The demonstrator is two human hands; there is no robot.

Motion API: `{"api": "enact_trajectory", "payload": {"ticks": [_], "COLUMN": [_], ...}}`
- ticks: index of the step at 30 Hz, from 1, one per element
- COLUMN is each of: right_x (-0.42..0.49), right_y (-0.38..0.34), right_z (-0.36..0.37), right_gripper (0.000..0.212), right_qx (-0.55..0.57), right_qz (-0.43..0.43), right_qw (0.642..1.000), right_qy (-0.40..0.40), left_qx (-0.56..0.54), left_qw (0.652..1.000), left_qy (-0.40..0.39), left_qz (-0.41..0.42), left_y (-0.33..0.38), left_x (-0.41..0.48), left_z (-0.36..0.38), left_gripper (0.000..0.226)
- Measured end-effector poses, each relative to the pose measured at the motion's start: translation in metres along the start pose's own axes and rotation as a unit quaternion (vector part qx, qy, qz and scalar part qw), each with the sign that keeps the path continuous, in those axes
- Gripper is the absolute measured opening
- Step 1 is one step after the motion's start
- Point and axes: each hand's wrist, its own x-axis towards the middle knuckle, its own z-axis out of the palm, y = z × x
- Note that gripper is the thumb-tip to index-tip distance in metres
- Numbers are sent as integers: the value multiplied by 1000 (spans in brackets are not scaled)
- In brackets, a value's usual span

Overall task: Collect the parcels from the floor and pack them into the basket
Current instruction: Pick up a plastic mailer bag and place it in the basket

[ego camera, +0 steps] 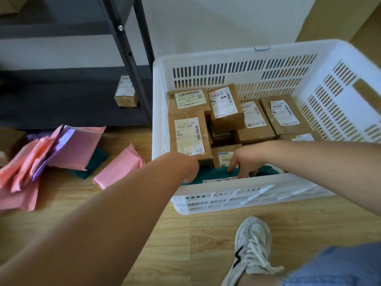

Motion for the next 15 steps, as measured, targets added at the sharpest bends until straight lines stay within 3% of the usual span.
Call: {"api": "enact_trajectory", "payload": {"ticks": [3,7,10,15], "right_x": [1,-4,-15,-48], "right_y": [-3,-8,-21,-52], "right_z": [1,-6,-18,-55], "right_gripper": [54,53,49,40], "right_qx": [-22,-78,-112,-53], "right_qz": [1,8,13,20], "right_qw": [1000,997,994,994], "right_qy": [10,0,8,97], "left_qx": [-9,-37,-102,-124], "left_qw": [1000,999,991,964], "left_qy": [-2,21,83,232], "left_qz": [-10,-22,-16,-35], "left_y": [-1,3,7,4], "left_x": [-4,-10,-24,-70], "left_z": [-1,-4,-14,-34], "left_gripper": [11,27,15,29]}}
